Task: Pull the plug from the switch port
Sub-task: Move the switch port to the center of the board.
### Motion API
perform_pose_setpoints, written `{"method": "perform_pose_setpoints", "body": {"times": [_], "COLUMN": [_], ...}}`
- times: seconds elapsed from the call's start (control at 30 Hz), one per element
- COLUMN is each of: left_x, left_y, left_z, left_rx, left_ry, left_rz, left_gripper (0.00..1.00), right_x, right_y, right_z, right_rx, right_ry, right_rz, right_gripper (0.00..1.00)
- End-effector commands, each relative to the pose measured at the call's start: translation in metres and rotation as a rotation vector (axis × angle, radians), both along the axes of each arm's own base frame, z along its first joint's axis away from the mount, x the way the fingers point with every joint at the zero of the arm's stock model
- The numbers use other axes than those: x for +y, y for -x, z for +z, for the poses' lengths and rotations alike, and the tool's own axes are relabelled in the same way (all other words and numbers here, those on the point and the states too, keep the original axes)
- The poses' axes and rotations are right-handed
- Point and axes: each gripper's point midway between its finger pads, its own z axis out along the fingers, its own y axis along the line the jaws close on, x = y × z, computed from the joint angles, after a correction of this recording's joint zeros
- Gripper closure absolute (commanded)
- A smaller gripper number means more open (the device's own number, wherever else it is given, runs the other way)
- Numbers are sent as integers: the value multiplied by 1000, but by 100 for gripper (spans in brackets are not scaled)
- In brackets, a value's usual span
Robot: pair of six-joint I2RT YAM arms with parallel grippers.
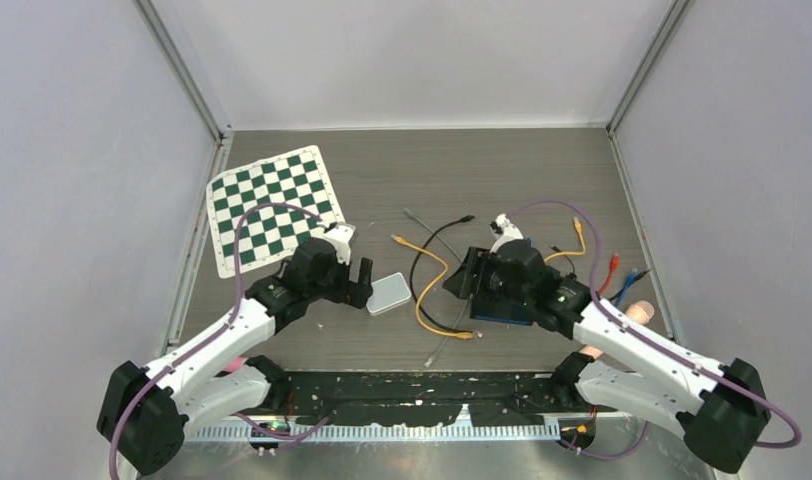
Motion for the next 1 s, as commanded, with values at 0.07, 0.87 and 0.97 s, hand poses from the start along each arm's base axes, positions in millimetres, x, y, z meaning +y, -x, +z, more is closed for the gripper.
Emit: {"method": "perform_pose_setpoints", "body": {"times": [0.07,0.87,0.97], "left_x": [5,-14,-19], "left_y": [-10,15,14], "left_z": [8,-28,-30], "left_rx": [15,182,195], "left_ry": [141,346,356], "left_rz": [218,284,270], "left_gripper": [0,4,6], "right_x": [18,120,129], "right_y": [-8,-49,-45], "right_z": [62,-74,-75], "right_rx": [-182,215,219], "right_ry": [-38,216,180], "right_rz": [137,404,414], "right_gripper": [40,47,49]}}
